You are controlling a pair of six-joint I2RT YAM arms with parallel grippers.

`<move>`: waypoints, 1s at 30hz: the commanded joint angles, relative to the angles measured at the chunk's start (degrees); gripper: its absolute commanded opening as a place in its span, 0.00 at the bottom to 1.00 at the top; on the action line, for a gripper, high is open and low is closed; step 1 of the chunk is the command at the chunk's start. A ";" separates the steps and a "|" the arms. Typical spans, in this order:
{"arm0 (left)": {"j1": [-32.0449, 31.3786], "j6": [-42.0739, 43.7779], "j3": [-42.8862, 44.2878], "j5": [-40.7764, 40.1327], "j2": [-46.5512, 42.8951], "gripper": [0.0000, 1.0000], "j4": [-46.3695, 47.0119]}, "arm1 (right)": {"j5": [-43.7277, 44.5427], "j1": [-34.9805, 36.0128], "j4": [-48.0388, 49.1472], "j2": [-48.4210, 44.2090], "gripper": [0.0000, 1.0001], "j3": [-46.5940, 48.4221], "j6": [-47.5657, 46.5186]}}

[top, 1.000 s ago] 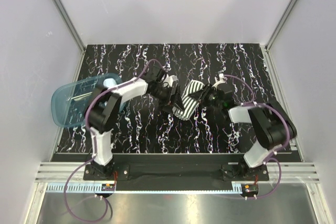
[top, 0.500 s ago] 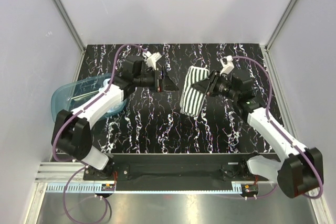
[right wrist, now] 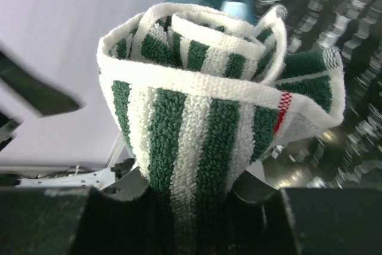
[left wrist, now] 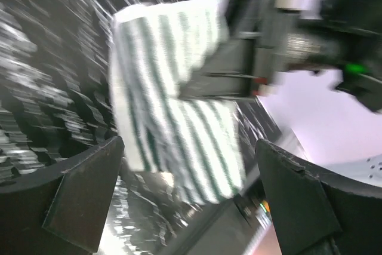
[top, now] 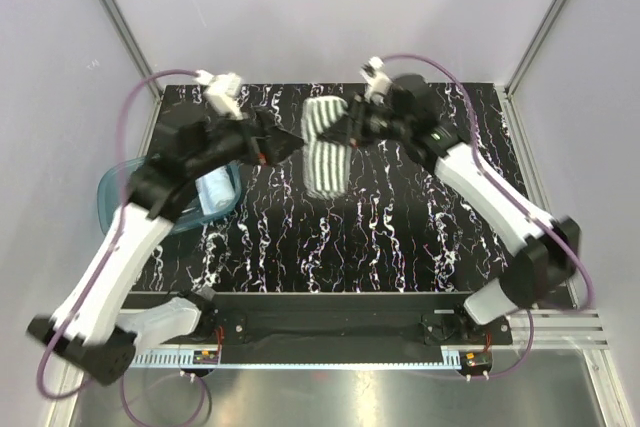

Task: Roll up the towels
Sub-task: Place the rolled towel into the container

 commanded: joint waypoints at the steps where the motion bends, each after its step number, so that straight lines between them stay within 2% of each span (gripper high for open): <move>1: 0.53 6.08 2.37 -18.08 -9.80 0.99 -13.74 | -6.12 5.27 0.03 9.44 0.21 14.09 -0.69; 5: 0.62 7.58 2.11 -30.72 -20.17 0.99 -20.68 | -11.48 12.12 2.13 26.11 0.21 28.16 0.89; 8: 0.62 8.11 1.06 -36.01 -25.18 0.99 -24.37 | -14.47 15.82 5.37 37.56 0.22 40.09 3.34; 11: 0.62 9.08 -2.10 -37.35 -31.33 0.99 -24.57 | -16.76 18.20 8.10 49.34 0.21 48.55 6.32; 13: 0.62 9.08 -3.69 -37.61 -35.73 0.99 -24.04 | -18.78 19.96 12.13 57.58 0.21 57.60 8.79; 14: 0.62 9.08 -4.39 -37.62 -36.97 0.99 -23.95 | -19.13 20.31 13.80 60.16 0.22 60.50 12.28; 16: 0.62 9.78 -6.68 -37.18 -39.69 0.99 -23.68 | -19.23 20.58 21.18 66.99 0.22 67.80 16.60; 17: 0.62 9.87 -7.38 -37.18 -40.14 0.99 -24.21 | -18.96 20.49 23.47 68.95 0.22 69.74 20.80; 20: 0.62 10.75 -10.19 -36.39 -41.29 0.99 -25.26 | -16.42 20.84 30.77 74.67 0.24 76.24 25.05; 26: 0.62 10.49 -17.05 -33.40 -45.33 0.99 -23.60 | -5.18 22.60 34.91 77.76 0.21 76.52 21.99; 30: 0.53 10.23 -19.08 -34.80 -46.83 0.99 -24.47 | 3.43 23.30 31.16 81.27 0.20 80.65 18.13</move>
